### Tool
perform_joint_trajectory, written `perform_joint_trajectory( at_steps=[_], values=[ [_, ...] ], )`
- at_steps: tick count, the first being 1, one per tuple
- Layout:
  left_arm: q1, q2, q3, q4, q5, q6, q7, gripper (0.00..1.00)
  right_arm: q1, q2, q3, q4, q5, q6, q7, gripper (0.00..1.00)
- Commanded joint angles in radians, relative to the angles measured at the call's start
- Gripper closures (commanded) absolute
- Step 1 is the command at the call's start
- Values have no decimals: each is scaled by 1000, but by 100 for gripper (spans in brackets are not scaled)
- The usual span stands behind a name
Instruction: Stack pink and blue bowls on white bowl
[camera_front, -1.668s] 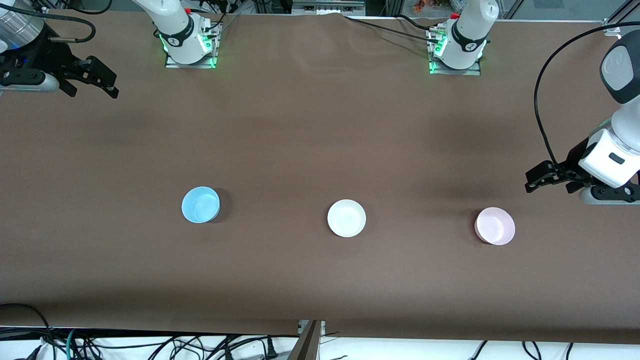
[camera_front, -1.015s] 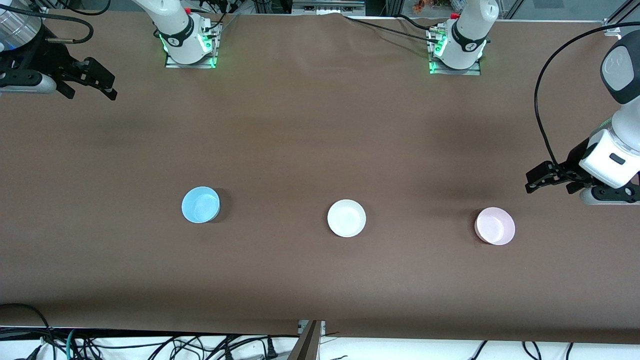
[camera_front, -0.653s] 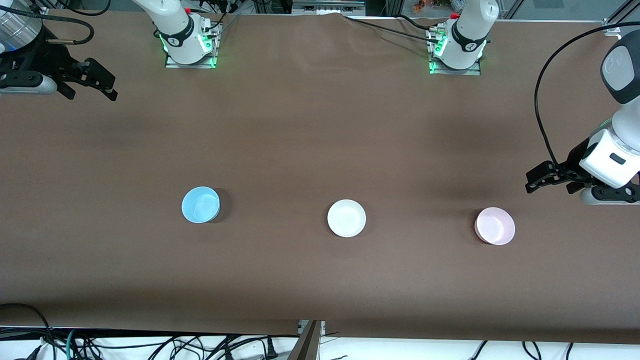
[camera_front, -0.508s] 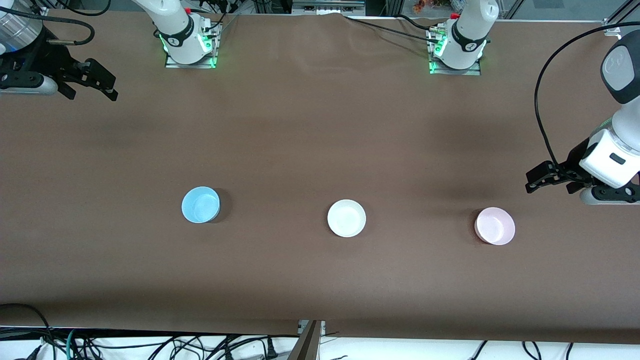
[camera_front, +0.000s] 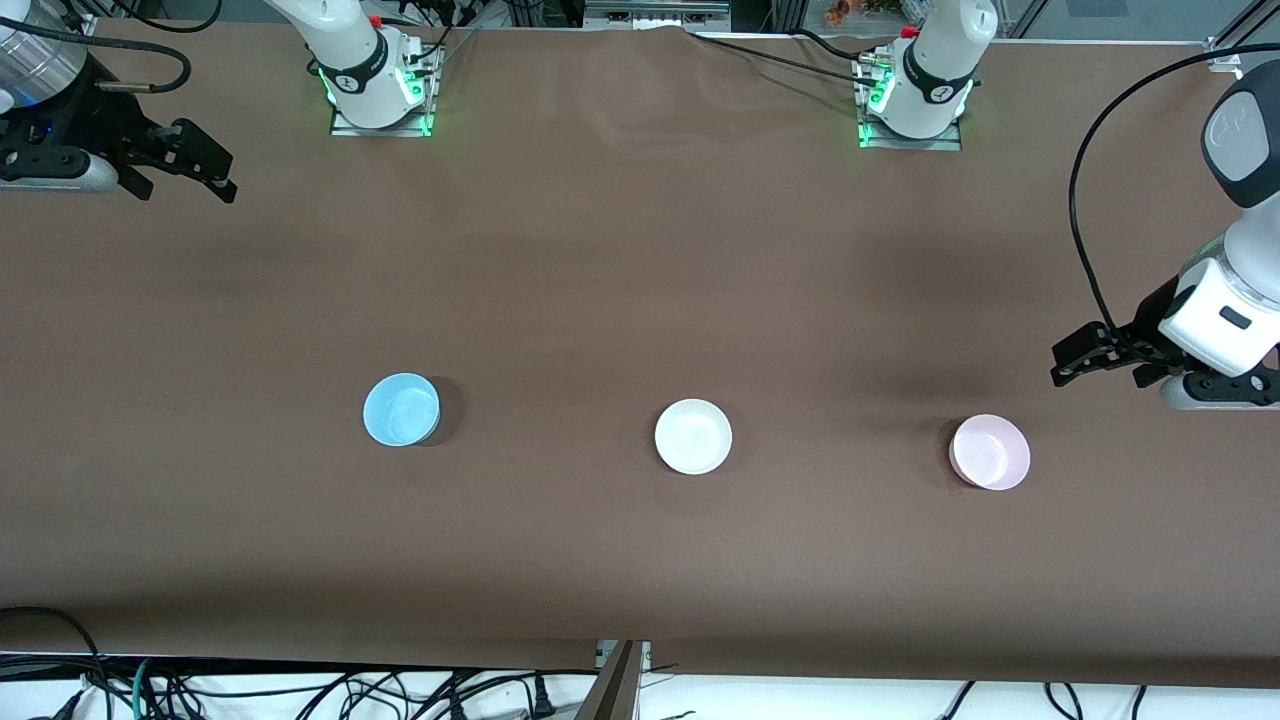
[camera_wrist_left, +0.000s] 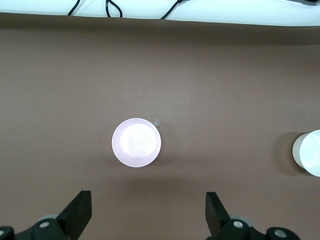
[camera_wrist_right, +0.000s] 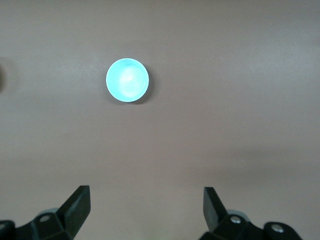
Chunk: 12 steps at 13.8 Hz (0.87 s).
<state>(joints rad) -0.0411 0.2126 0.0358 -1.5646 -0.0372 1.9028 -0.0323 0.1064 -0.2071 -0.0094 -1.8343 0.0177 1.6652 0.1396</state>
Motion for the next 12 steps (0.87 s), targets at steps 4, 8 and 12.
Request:
perform_joint_trajectory(
  at_steps=[4,8,12],
  values=[
    [-8,13,-1,32,-12,-22,3,0,-2,6,3,23,1,-19,-6,0],
    [-10,13,-2,32,-12,-30,3,0,-2,6,3,23,2,-18,-8,0],
    [-14,16,-2,32,0,-30,2,0,-2,6,3,23,2,-18,-6,0]
  ],
)
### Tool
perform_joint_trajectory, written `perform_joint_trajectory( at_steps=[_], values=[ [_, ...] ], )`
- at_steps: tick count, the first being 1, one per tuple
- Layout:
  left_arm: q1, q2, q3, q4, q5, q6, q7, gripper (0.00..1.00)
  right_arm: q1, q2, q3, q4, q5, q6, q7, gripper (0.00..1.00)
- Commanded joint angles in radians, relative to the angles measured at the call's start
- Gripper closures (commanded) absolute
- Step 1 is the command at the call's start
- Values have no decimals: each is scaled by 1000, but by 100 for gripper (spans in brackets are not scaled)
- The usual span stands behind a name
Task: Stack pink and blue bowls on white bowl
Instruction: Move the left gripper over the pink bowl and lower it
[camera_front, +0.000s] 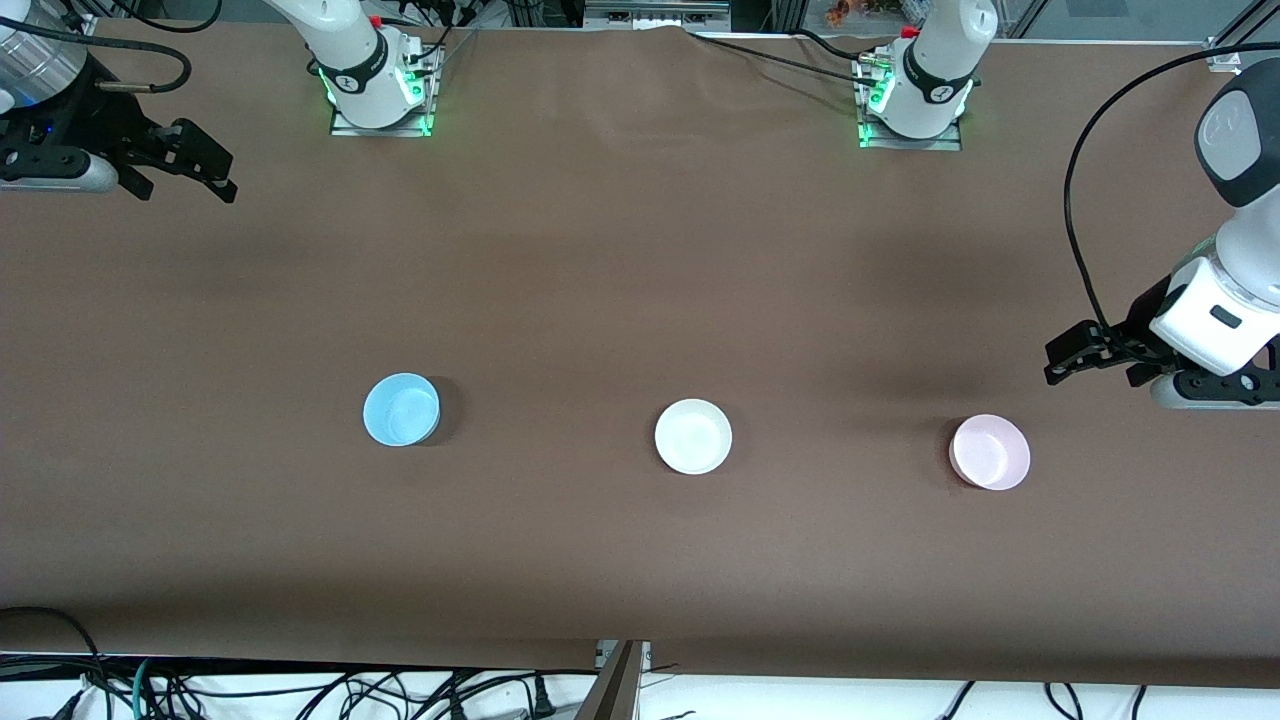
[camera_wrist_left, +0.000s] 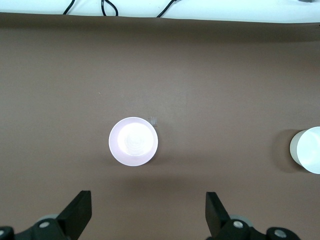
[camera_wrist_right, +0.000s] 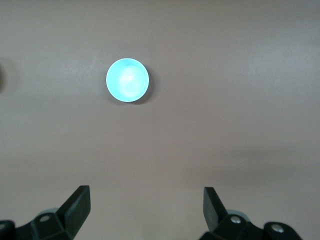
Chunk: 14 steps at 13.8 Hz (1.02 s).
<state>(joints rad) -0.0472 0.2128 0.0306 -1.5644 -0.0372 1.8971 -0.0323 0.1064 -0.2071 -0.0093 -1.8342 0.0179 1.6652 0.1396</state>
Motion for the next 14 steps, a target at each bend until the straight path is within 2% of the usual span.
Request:
perform_joint_trajectory(
  at_steps=[1,4,14],
  values=[
    [-6,17,3,26,0,-24,5,0,-2,6,3,23,2,-18,-6,0],
    [12,29,5,18,-9,-23,19,0,-2,6,3,23,2,-18,-6,0],
    [108,207,5,24,-13,94,107,0,-1,9,3,23,4,-13,-8,0]
  ],
)
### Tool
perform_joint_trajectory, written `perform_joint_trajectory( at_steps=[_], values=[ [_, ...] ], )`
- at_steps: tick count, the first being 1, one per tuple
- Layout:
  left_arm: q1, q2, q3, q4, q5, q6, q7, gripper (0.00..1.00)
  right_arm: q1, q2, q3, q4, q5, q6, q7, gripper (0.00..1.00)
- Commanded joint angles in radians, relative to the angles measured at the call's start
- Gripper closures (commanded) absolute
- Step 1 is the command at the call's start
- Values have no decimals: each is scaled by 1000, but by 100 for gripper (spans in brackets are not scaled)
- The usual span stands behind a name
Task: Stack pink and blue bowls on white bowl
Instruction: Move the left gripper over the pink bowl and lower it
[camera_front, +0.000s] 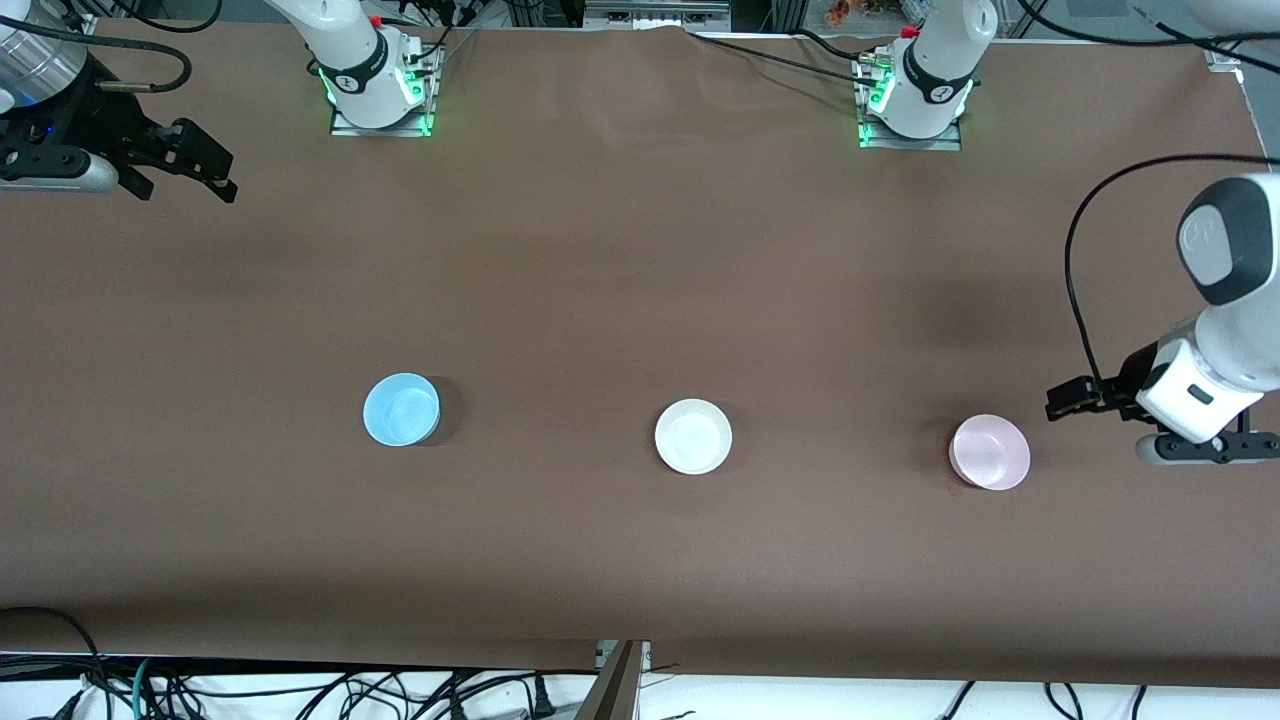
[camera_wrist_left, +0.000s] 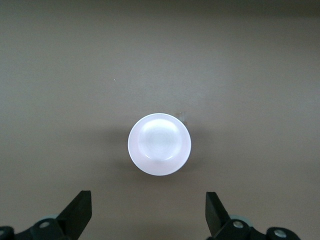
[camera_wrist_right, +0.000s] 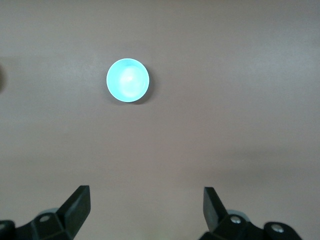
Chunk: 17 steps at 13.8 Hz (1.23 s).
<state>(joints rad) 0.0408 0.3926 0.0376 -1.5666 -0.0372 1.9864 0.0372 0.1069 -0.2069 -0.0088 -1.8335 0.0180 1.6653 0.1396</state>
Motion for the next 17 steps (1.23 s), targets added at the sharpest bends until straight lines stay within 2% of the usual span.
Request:
perform_joint_trajectory(
  at_steps=[1,5,7,8,13,17],
  values=[
    [30,35,-2,26,-13,5,40,0,-1,14,3,22,3,-12,-8,0],
    [66,45,-4,23,-27,5,130,0,-1,18,3,22,5,-19,-6,0],
    [103,63,-2,22,-111,17,188,0,-3,23,1,23,5,-16,-8,0],
    [111,77,-2,20,-118,32,216,0,-3,21,0,22,5,-22,-6,0],
    [110,143,2,8,-104,149,210,0,-4,24,0,23,5,-33,-6,0],
    [99,147,-1,-1,-32,163,172,0,-4,24,0,23,5,-38,-6,0]
  ],
)
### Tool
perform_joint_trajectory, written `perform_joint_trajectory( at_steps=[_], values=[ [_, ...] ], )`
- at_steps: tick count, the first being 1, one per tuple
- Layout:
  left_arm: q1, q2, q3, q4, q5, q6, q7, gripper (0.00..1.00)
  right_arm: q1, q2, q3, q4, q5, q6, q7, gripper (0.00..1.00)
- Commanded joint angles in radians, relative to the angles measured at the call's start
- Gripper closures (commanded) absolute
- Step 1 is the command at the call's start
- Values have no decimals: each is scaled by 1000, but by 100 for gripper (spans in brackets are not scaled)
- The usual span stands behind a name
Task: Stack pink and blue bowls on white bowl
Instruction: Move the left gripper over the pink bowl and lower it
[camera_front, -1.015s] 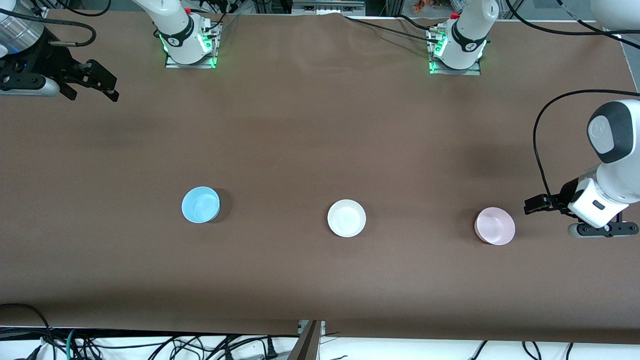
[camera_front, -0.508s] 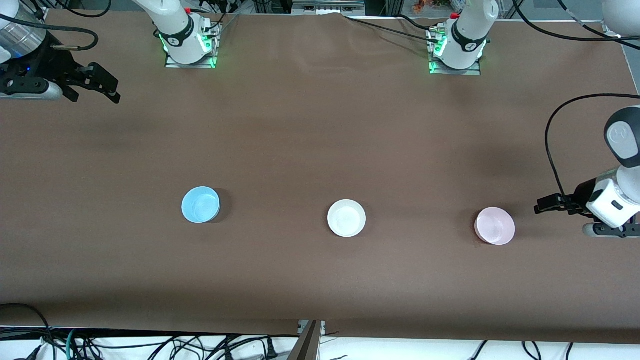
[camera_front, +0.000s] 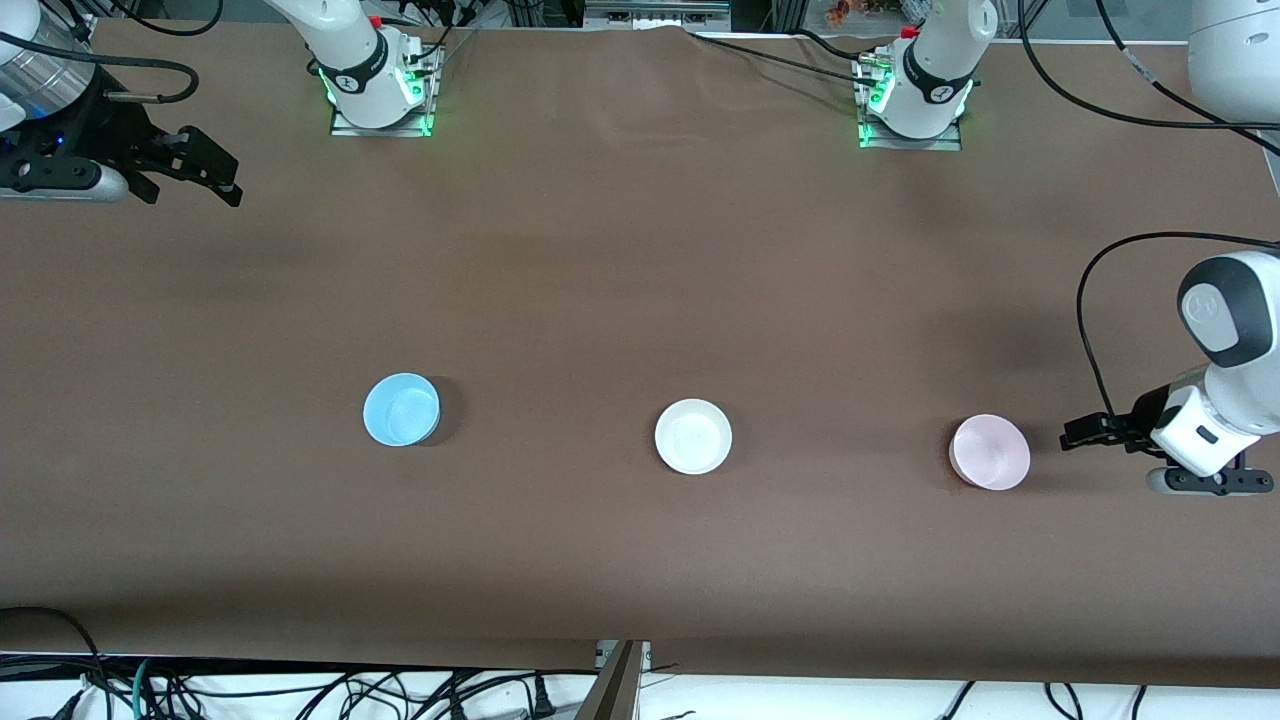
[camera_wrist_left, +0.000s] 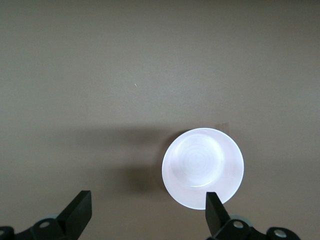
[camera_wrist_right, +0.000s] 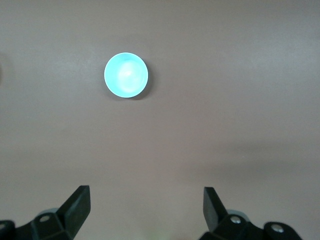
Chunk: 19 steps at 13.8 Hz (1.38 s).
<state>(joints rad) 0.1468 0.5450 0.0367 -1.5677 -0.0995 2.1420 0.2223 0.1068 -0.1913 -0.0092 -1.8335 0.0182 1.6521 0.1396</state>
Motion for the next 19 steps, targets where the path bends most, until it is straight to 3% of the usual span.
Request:
perform_joint_trajectory(
  at_steps=[1,19],
  values=[
    [-9,3,0,0,30,9,-18,0,-4,9,0,25,5,-23,-6,0],
    [-10,38,3,0,37,53,-20,0,-4,9,0,23,5,-28,-6,0]
  ],
)
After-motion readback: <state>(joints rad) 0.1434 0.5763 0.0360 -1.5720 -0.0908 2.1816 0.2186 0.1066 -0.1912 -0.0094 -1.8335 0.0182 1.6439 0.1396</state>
